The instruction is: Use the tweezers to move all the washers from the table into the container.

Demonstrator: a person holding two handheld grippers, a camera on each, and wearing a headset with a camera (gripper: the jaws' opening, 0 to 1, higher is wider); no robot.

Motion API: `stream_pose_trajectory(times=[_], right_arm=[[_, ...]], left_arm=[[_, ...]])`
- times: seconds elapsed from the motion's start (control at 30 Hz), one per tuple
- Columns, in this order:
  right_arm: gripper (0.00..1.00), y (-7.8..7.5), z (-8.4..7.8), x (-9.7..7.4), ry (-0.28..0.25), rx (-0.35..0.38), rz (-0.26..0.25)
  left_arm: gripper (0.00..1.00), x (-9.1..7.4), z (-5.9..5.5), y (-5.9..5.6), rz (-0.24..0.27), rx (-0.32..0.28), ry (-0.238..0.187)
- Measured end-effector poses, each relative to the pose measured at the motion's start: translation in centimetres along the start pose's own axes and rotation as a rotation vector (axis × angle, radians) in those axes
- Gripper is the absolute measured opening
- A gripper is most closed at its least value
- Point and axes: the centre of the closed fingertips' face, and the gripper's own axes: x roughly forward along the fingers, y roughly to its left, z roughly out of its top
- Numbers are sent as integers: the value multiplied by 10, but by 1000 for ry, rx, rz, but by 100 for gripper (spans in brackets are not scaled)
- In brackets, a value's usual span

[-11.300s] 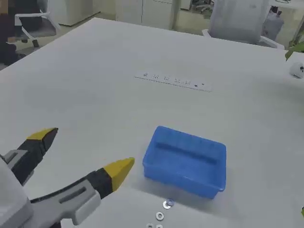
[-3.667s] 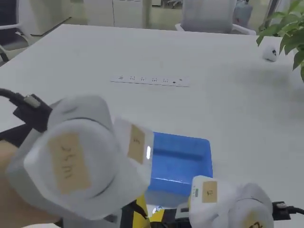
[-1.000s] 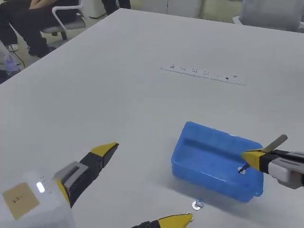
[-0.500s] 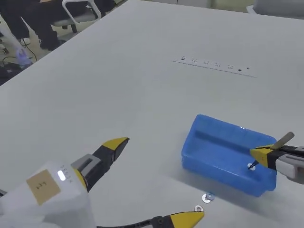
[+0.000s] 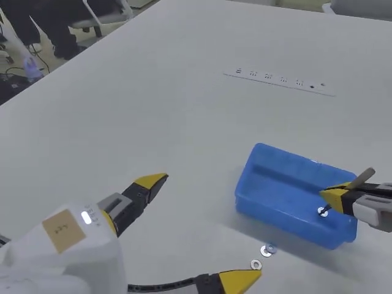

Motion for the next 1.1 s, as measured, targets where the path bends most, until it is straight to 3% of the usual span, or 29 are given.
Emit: stream_pose_trajectory(times=[0.3,0.5,0.73,0.93,1.03,1.1], right_arm=[[4,3,-2,2,40,2,28],[4,5,-3,4,97,-6,55],[4,7,-6,5,233,-58,87],[4,12,-9,6,369,-192,106],[4,16,-7,10,396,-227,111],[4,17,-7,12,398,-241,110]], left_arm=[[93,1,-1,-2,-13,-12,8],[91,2,-2,-4,-24,-21,14],[89,2,-4,-5,-33,-22,24],[87,3,-8,-7,-43,-20,41],[84,3,-12,-9,-57,-19,69],[80,3,-12,-16,-99,-34,71]])
